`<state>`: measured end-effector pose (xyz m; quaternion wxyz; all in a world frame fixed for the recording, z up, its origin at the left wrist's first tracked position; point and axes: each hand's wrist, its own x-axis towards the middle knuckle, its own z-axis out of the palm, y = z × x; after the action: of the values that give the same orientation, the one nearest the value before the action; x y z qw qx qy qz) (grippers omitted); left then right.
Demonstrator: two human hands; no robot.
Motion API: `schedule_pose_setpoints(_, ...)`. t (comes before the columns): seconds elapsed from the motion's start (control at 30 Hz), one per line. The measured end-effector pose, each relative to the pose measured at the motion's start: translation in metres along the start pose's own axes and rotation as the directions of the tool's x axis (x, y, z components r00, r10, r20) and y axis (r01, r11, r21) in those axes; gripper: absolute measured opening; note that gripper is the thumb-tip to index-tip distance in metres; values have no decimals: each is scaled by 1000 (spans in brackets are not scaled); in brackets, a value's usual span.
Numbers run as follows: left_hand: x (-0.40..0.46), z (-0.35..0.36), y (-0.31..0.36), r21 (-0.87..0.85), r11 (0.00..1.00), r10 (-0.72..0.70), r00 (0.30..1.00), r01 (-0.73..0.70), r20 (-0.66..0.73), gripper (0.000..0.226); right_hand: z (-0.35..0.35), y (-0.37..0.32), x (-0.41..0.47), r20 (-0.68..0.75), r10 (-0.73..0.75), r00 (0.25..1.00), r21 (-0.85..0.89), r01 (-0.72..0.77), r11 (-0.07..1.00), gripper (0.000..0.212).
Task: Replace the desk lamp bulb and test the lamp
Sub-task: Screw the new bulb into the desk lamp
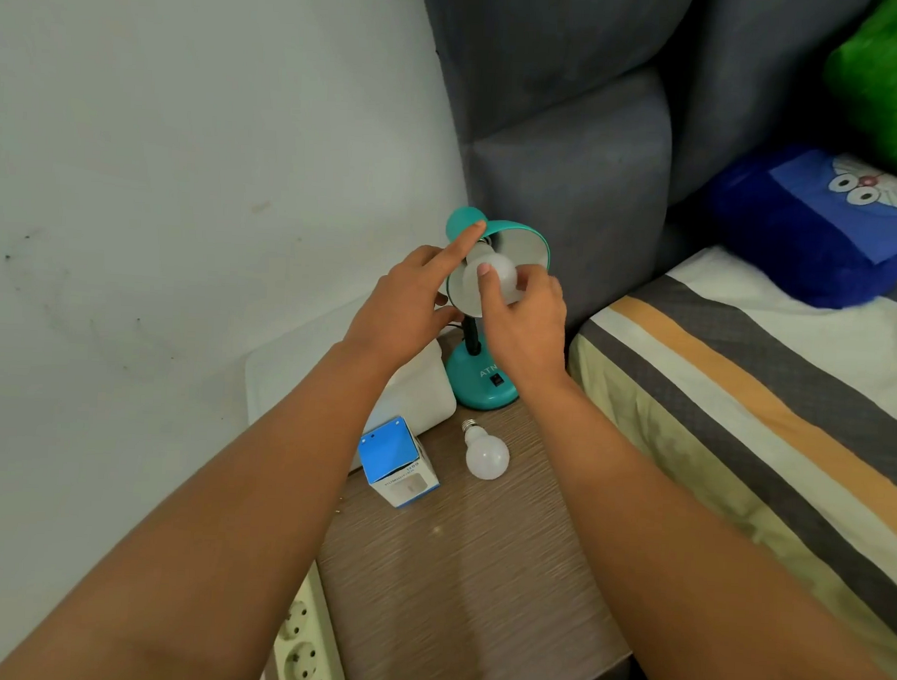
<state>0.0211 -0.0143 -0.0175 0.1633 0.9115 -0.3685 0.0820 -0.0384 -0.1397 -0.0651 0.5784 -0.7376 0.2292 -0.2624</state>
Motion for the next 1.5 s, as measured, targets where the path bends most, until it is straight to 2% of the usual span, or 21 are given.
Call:
schedule_pose_setpoints(0.1,-1,0,1,-7,1000,-5,1000,5,1,86,4,-1,-1,-18,-22,1000,87,23,996,53)
schedule_pose_setpoints(0.2,-1,1,0,-13,1000,-1,1000,1,-6,86,6,1,-4,-23,-60,998,87,62,994,49)
schedule_pose_setpoints(0.3,-1,1,1,-20,1000,1,1000,-1,-8,84,6,2,-3,8,-13,1000,79,12,997,71)
schedule_pose_setpoints(0.37,-1,1,0,-18,1000,11,1000,-11,-14,84,5,3,-2,21,-4,1000,59,3,998,73)
schedule_pose_setpoints(0.53,-1,3,-1,-37,999,5,1000,-6,-19,84,10,0,0,51,103,993,51,-105,993,68)
schedule_pose_setpoints(0.7,-2,3,-2,-46,999,6,1000,-7,-23,83,10,-3,2,58,109,992,43,-111,993,38)
schedule_pose_setpoints(0.77,-2,3,-1,-41,999,2,1000,-3,-20,84,10,0,3,37,109,993,77,-112,991,36)
schedule_pose_setpoints(0.87,-2,3,-1,-48,999,0,1000,-1,-17,84,10,1,1,29,122,992,142,-125,982,52)
schedule_pose_setpoints(1.0,-1,3,-1,-60,998,-3,1000,2,-20,85,14,2,-1,118,94,989,143,-110,984,43)
schedule_pose_setpoints(1.1,-1,3,-1,-58,998,-16,1000,15,-19,86,10,-1,0,196,161,967,212,-202,956,49)
schedule_pose_setpoints(1.17,-2,4,0,-60,998,-16,1000,15,-18,85,6,-1,0,204,147,968,223,-192,956,59)
schedule_pose_setpoints(1.27,-3,3,1,-83,996,-13,1000,12,-9,85,2,4,0,174,132,976,199,-166,966,63)
schedule_pose_setpoints(1.37,-3,3,2,-68,998,-14,1000,14,-3,86,3,3,1,172,196,965,136,-221,966,61)
schedule_pose_setpoints(1.5,-4,1,4,-64,998,-21,1000,21,-2,86,0,-3,1,218,302,928,28,-315,949,87)
